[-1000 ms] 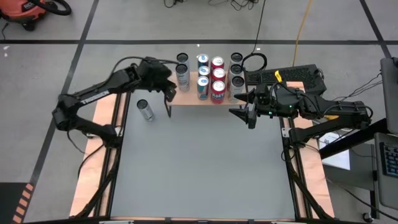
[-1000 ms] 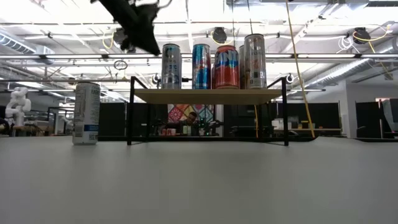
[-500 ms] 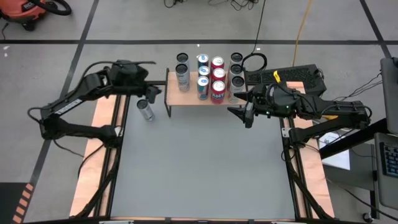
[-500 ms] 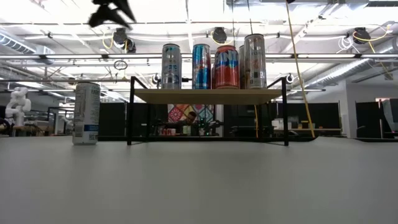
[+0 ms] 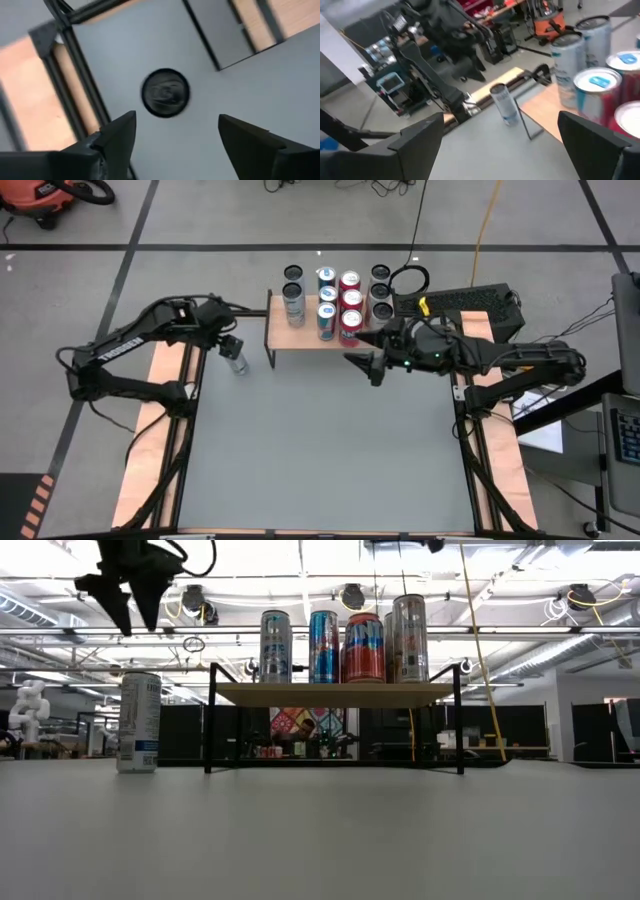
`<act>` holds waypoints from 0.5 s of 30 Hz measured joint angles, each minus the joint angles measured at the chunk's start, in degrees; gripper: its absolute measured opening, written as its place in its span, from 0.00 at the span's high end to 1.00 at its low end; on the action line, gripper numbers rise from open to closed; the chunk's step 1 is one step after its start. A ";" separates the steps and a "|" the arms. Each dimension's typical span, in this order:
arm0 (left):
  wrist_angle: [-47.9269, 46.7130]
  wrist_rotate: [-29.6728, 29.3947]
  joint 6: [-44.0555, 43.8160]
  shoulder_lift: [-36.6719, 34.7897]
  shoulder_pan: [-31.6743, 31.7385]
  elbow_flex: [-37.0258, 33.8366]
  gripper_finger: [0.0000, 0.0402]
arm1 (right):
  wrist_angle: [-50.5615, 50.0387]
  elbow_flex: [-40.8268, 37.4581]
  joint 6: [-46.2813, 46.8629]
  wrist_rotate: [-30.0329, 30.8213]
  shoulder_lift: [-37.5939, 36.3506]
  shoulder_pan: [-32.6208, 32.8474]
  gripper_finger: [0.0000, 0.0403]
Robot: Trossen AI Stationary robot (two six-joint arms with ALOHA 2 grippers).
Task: Place canned beverage on shelf
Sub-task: Put the white soda can on the shelf aligned with the other white soda can
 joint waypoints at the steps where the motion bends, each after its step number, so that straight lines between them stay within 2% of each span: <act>1: 0.16 -0.73 1.53 0.28 0.14 -0.55 0.29 | 1.12 0.00 -0.02 -0.06 0.40 0.00 0.12; 8: 0.46 0.55 11.87 3.93 3.03 -4.67 0.23 | 5.69 0.00 1.69 -2.93 2.08 0.06 0.12; 15: 1.66 -0.87 15.54 7.72 4.66 -5.35 0.22 | 7.08 0.00 2.76 -3.52 2.06 2.05 0.12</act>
